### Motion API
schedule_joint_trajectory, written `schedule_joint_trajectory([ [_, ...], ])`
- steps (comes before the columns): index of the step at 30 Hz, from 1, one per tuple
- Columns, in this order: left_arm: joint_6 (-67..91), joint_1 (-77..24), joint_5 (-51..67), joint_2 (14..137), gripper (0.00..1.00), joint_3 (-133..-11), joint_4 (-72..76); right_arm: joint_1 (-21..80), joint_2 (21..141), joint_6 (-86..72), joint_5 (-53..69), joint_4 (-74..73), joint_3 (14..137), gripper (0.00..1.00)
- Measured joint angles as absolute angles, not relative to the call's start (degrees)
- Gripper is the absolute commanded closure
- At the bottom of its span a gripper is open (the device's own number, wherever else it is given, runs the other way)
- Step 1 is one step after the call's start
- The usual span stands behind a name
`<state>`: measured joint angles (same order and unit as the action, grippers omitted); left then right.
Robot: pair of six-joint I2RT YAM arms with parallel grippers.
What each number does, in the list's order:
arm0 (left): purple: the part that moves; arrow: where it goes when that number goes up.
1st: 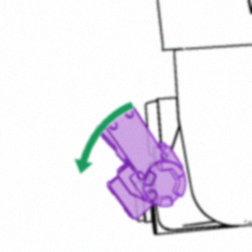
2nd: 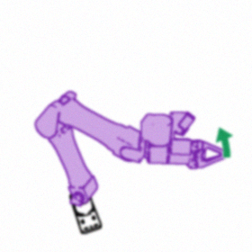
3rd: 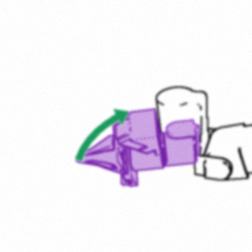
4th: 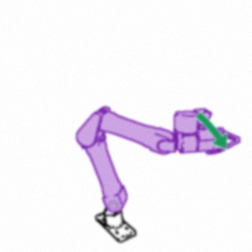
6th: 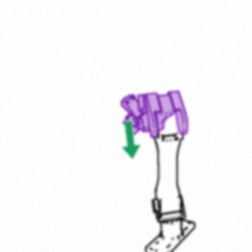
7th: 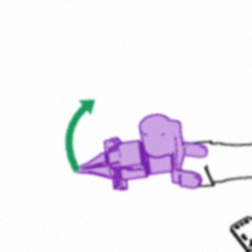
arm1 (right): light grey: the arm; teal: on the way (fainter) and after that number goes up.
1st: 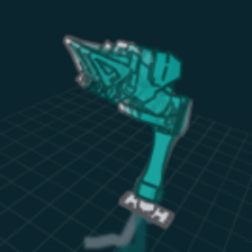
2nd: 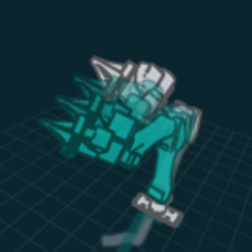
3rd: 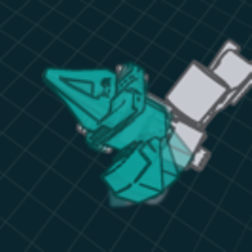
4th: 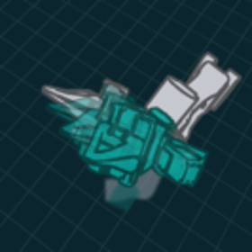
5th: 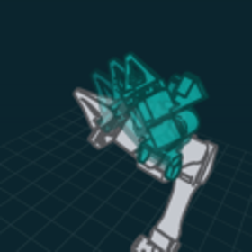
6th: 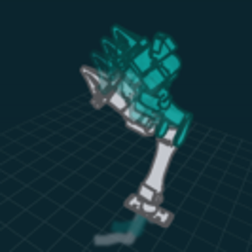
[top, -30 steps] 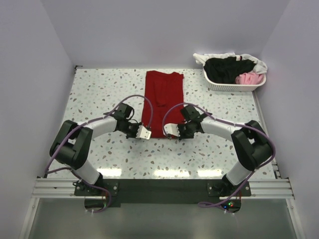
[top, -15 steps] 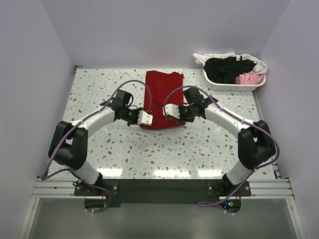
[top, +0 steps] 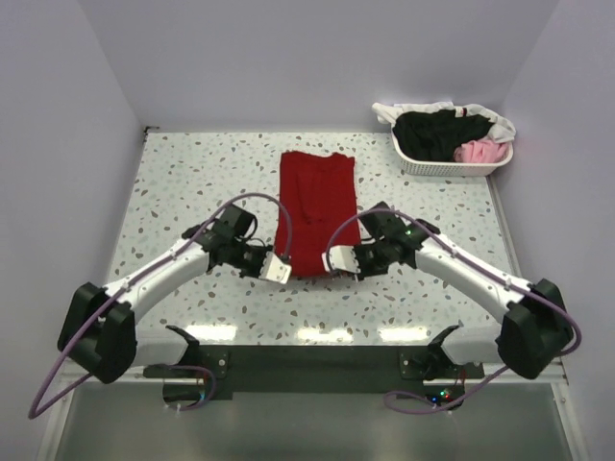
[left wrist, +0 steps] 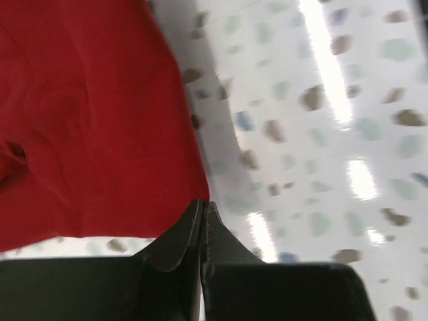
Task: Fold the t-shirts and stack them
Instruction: Fold the tshirt
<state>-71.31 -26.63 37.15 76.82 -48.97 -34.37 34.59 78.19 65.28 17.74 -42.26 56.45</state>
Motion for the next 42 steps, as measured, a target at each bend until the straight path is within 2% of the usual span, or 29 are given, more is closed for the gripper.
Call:
schedule_joint_trajectory([
  [5,-69.6,-35.6,38.8,65.3,1.0,-43.4,-43.8,39.1,66.9,63.7,20.6,-52.0,53.1,1.0],
  [10,-65.7,-36.2,40.7,61.8,1.0,-50.7,-50.5,38.9,60.9,62.2,22.3,-59.8,59.5,1.0],
  [14,-64.2,-32.1,41.7,67.8,1.0,-59.2,-51.1,33.4,66.2,62.9,23.8,-61.4,65.6,1.0],
  [19,-64.7,-22.9,42.9,84.9,1.0,-70.7,-50.3,23.8,83.1,66.0,25.2,-61.3,76.3,1.0],
  [24,-64.5,-19.8,42.8,101.2,1.0,-80.3,-48.4,20.8,99.9,68.0,25.7,-59.0,86.7,1.0],
  [30,-62.2,-17.4,41.8,115.2,1.0,-87.5,-44.0,19.3,114.7,67.7,25.5,-54.4,91.9,1.0],
  [36,-59.4,-17.0,41.5,118.0,1.0,-85.0,-41.4,19.4,116.8,65.2,25.5,-48.2,86.4,1.0],
  [42,-58.0,-17.4,42.2,109.8,1.0,-71.1,-39.6,22.7,108.4,63.2,25.9,-42.7,74.7,1.0],
])
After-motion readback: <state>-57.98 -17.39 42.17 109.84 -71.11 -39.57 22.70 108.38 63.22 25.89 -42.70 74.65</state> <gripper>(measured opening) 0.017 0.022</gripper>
